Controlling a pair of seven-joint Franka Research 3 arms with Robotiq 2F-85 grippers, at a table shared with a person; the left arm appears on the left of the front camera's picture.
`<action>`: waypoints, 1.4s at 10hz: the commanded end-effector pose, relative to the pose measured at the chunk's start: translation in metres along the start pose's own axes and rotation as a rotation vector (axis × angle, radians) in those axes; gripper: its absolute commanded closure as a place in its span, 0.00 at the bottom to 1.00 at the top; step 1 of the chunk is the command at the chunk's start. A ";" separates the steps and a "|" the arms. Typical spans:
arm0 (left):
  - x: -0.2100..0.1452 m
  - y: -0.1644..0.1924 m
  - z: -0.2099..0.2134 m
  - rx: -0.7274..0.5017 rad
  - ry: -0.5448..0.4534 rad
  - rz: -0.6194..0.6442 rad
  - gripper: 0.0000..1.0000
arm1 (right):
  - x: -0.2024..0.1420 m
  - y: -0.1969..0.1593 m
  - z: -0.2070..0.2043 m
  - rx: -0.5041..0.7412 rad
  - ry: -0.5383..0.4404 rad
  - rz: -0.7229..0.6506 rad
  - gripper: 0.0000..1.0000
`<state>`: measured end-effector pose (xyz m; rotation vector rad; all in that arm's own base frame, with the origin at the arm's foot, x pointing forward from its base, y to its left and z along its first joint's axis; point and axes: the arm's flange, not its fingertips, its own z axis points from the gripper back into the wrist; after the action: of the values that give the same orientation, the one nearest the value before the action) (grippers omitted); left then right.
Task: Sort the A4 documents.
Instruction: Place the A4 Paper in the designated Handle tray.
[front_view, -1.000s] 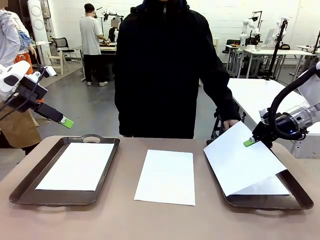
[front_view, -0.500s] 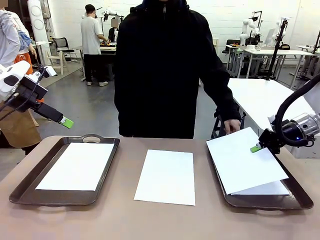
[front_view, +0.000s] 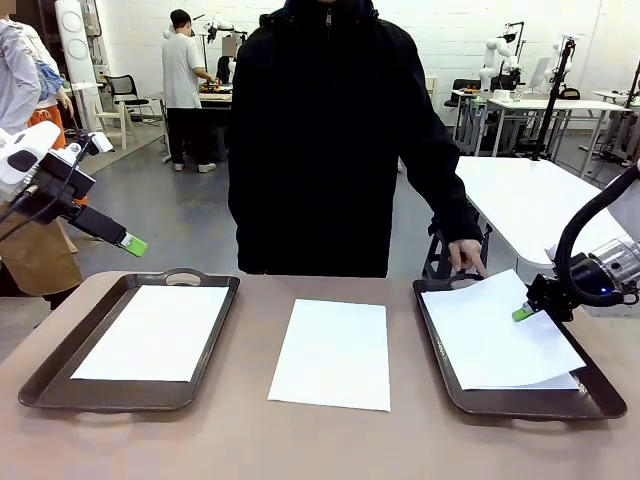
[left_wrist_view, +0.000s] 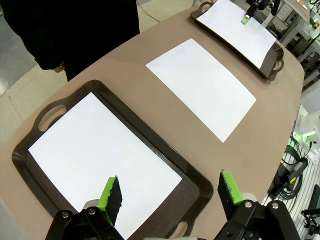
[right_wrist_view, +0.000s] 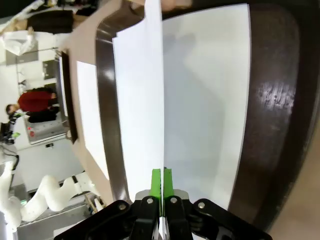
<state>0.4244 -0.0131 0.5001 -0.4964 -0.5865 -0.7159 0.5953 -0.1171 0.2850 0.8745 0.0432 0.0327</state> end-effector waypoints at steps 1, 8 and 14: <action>0.000 0.000 0.001 -0.002 -0.004 0.000 0.00 | -0.001 0.003 -0.005 -0.075 0.008 -0.027 0.99; 0.000 0.000 0.001 -0.002 -0.004 0.000 0.00 | -0.002 0.021 -0.007 -0.159 -0.010 -0.008 0.81; 0.000 0.000 0.001 -0.002 -0.004 0.000 0.00 | -0.009 0.042 0.007 -0.330 -0.036 0.004 0.39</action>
<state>0.4244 -0.0131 0.5001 -0.4964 -0.5865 -0.7159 0.5949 -0.1043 0.3200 0.6083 -0.0078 0.0582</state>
